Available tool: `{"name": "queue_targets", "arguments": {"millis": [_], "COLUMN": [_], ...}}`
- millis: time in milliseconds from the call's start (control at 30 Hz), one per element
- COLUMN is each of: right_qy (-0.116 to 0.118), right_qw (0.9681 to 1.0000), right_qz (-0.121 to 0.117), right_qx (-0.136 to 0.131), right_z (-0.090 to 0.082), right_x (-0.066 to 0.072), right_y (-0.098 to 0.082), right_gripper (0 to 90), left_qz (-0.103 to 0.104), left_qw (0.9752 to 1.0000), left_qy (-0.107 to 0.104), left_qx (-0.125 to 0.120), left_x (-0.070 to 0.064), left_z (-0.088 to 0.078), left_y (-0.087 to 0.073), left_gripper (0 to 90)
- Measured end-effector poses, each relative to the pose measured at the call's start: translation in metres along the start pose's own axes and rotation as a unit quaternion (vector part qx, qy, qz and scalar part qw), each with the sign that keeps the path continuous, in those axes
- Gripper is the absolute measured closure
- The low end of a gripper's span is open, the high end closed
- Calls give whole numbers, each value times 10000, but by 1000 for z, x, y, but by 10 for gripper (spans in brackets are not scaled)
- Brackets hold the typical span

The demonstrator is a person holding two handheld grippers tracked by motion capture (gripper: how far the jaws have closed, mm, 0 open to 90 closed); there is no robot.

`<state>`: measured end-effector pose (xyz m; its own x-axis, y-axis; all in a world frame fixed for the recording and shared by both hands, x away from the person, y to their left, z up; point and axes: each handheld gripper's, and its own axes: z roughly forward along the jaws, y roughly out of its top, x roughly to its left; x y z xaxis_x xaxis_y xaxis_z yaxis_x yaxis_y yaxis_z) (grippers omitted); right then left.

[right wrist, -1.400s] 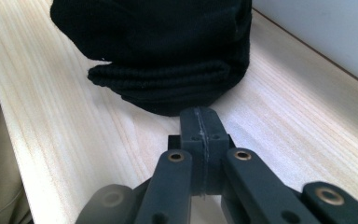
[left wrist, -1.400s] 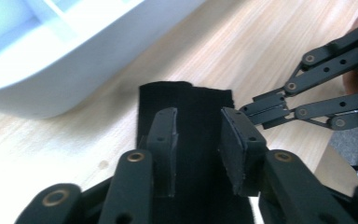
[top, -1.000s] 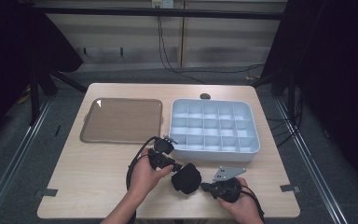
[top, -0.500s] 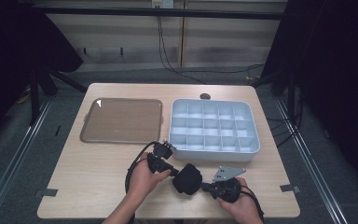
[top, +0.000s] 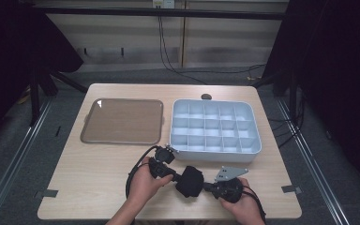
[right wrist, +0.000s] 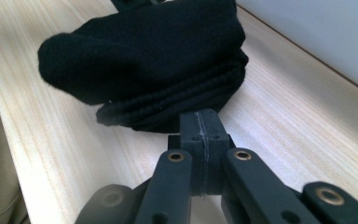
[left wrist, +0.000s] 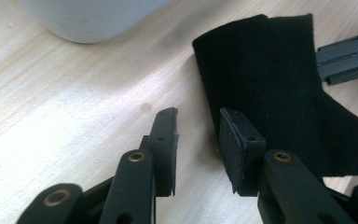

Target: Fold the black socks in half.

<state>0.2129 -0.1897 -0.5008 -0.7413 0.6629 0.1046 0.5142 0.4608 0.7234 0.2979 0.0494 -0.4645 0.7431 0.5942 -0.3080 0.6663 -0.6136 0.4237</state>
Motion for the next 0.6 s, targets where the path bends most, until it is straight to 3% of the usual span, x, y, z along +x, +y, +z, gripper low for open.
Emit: {"name": "queue_targets", "arguments": {"millis": [600], "right_qy": [-99], "right_qw": [9999], "right_qz": [42], "right_qx": [-15], "right_z": [-2], "right_x": [-3], "right_y": [0], "right_gripper": [900], "left_qz": [41], "left_qw": [9999], "left_qy": [-144], "left_qx": [-12], "left_x": [-10], "left_z": [3], "left_y": [-1], "left_gripper": [667]}}
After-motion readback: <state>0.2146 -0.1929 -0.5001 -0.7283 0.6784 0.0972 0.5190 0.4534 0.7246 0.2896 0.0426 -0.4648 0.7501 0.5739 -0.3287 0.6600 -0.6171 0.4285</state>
